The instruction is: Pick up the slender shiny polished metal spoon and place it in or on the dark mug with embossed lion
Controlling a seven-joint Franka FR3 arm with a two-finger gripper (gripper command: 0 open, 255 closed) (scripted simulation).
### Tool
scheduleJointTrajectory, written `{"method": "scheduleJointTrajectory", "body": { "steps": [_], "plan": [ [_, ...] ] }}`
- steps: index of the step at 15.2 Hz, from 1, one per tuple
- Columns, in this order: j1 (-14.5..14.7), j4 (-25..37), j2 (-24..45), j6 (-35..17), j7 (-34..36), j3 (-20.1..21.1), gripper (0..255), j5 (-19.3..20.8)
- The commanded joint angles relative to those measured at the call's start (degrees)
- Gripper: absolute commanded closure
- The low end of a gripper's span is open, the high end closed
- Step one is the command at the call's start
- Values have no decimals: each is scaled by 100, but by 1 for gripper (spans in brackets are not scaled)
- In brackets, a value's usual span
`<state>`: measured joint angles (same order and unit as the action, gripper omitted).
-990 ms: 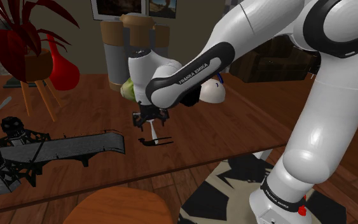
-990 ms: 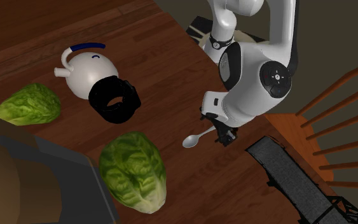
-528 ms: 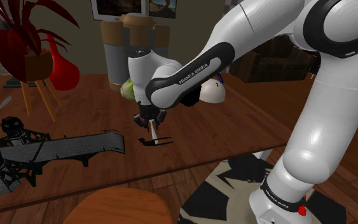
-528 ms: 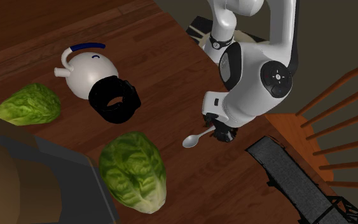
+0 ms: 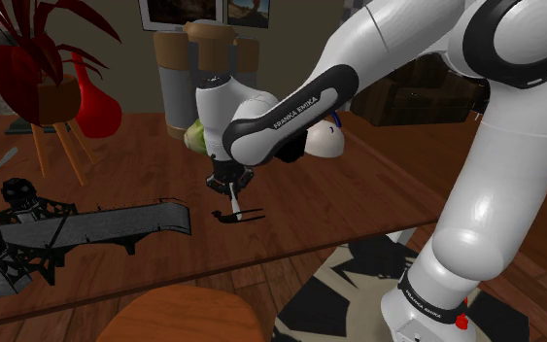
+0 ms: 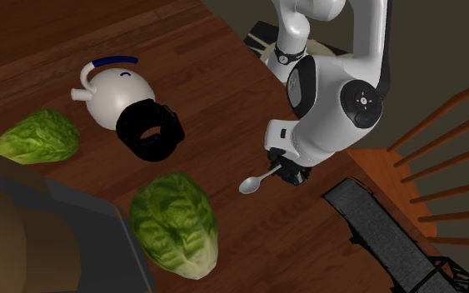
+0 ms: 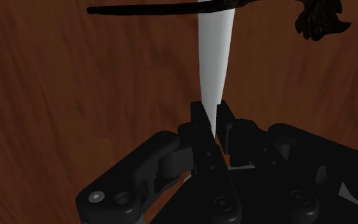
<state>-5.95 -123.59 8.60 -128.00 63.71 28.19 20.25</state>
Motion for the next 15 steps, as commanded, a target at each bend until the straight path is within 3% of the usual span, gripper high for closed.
{"method": "scheduleJointTrajectory", "body": {
  "steps": [1, 15],
  "plan": [
    [-10, 14, -50, 65, -42, 7, 255, -48],
    [-59, 479, -648, 973, -540, 71, 255, -569]
  ]
}}
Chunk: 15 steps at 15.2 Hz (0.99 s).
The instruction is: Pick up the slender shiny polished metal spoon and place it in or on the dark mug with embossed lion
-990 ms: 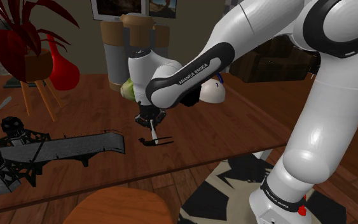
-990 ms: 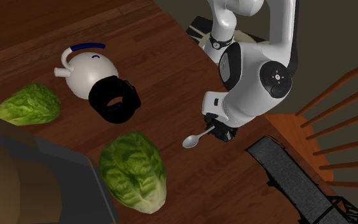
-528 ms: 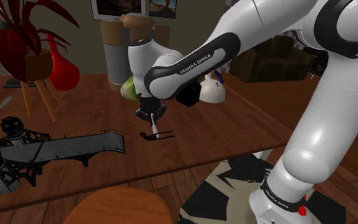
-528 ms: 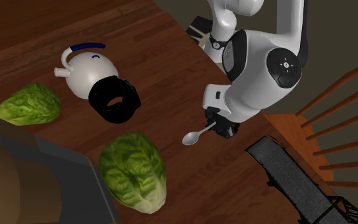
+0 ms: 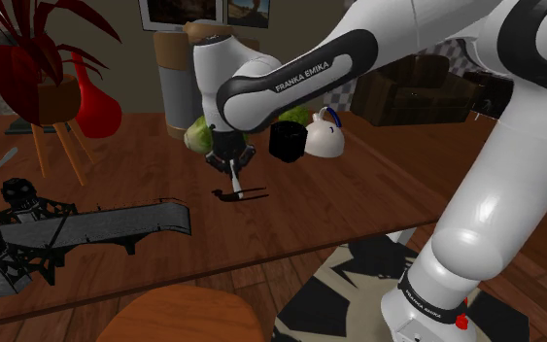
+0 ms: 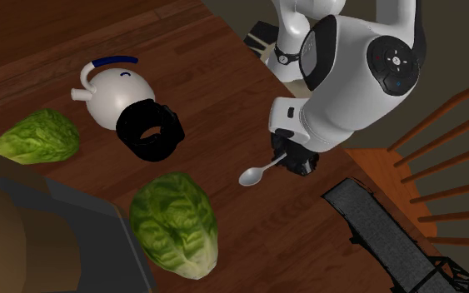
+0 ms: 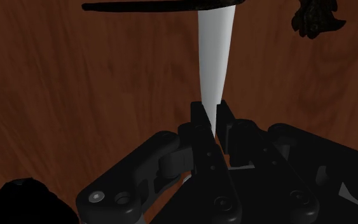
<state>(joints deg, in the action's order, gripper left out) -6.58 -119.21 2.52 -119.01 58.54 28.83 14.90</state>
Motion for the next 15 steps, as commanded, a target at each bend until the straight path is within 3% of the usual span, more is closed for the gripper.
{"method": "scheduleJointTrajectory", "body": {
  "steps": [1, 15],
  "plan": [
    [2, 83, -74, 143, -53, 8, 255, -62],
    [-8, 822, -404, 1128, -388, 1, 255, -330]
  ]
}}
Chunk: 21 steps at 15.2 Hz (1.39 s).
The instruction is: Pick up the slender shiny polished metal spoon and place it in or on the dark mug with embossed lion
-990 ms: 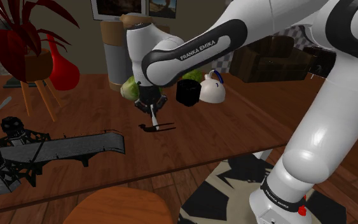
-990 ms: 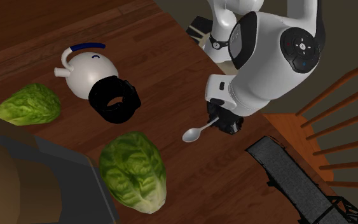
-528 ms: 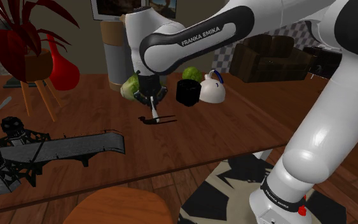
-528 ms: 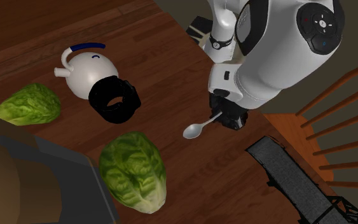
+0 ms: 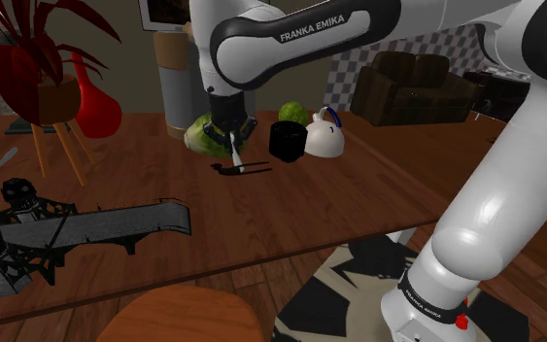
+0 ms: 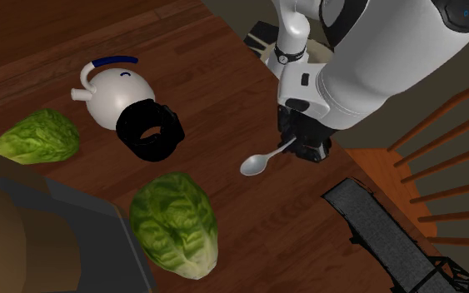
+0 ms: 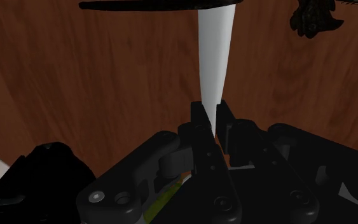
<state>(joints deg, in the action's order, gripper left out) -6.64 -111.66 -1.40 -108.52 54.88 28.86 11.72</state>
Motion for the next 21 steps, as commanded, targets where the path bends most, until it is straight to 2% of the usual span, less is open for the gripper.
{"method": "scheduleJointTrajectory", "body": {
  "steps": [1, 7, 14, 21],
  "plan": [
    [-2, 130, -25, 150, -42, -2, 255, -23],
    [-2, 490, -76, 545, -134, -5, 255, -70],
    [-465, 276, -265, 305, -1118, -540, 255, -108],
    [-905, 389, -149, 132, -2026, -1043, 255, -51]
  ]
}}
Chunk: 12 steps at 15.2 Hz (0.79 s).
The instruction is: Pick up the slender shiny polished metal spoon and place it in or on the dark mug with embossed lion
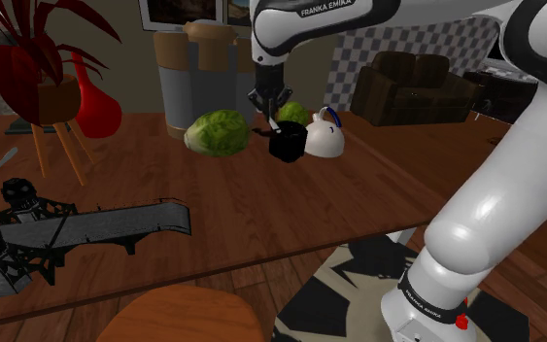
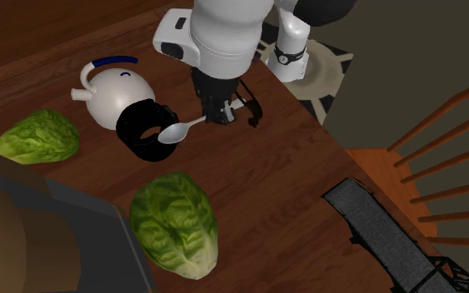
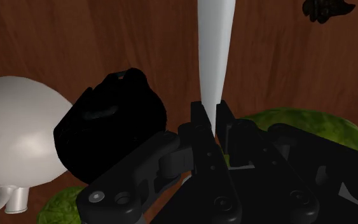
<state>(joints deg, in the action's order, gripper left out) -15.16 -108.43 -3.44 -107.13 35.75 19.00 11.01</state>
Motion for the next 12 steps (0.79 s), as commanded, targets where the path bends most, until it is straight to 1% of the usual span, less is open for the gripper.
{"method": "scheduleJointTrajectory", "body": {
  "steps": [1, 7, 12],
  "plan": [
    [-114, 109, 94, -26, -238, -125, 255, 32],
    [-475, 515, 443, -98, -961, -503, 255, 94],
    [-772, 1063, 883, -92, -1546, -780, 255, 127]
  ]
}}
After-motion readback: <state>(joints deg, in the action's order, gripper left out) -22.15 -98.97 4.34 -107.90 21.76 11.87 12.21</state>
